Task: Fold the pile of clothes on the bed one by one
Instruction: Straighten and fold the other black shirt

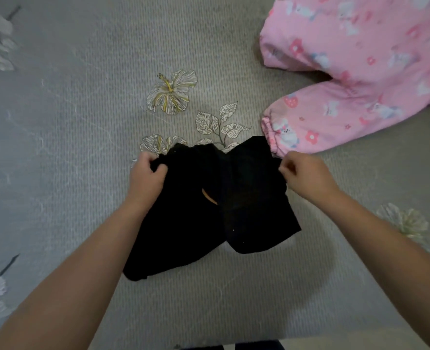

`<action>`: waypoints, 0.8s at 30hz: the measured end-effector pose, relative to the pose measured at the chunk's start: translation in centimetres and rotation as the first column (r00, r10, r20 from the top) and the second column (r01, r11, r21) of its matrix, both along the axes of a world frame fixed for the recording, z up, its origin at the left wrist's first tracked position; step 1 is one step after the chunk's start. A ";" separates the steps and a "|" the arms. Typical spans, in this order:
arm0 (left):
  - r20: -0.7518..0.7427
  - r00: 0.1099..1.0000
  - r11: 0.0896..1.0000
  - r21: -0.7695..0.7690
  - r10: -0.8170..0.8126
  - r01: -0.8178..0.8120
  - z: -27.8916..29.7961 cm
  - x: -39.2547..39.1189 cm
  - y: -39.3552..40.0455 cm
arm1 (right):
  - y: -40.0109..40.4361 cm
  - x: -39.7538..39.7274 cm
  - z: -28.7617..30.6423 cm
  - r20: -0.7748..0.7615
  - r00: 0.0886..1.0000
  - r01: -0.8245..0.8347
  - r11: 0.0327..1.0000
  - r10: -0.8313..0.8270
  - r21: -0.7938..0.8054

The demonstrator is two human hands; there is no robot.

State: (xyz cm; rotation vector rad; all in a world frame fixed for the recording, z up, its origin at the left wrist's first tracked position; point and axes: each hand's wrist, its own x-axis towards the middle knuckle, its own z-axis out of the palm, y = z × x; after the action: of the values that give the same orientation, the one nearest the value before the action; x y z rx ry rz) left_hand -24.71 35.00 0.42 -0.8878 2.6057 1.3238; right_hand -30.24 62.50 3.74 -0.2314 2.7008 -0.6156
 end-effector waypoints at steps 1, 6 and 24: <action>-0.007 1.000 1.000 -0.004 0.029 -0.029 0.4 -0.2 -0.4 | 1.1 -0.6 0.1 0.038 0.997 -0.059 0.997 0.061 -0.056; 0.312 0.950 0.976 -0.211 0.024 0.044 1.2 0.8 -2.3 | 2.7 1.5 -1.6 0.179 0.666 -0.746 0.639 0.724 0.186; 0.296 0.955 0.974 0.219 -0.008 -0.060 0.2 -4.5 2.0 | -3.3 -5.6 -3.0 0.372 0.806 0.571 0.770 -0.460 -0.285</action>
State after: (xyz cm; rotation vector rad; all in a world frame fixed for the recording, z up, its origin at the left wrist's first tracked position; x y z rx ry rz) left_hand -29.20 37.04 0.58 -0.9967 2.1769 1.3420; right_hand -35.85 59.22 0.76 0.5080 2.3245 -1.2427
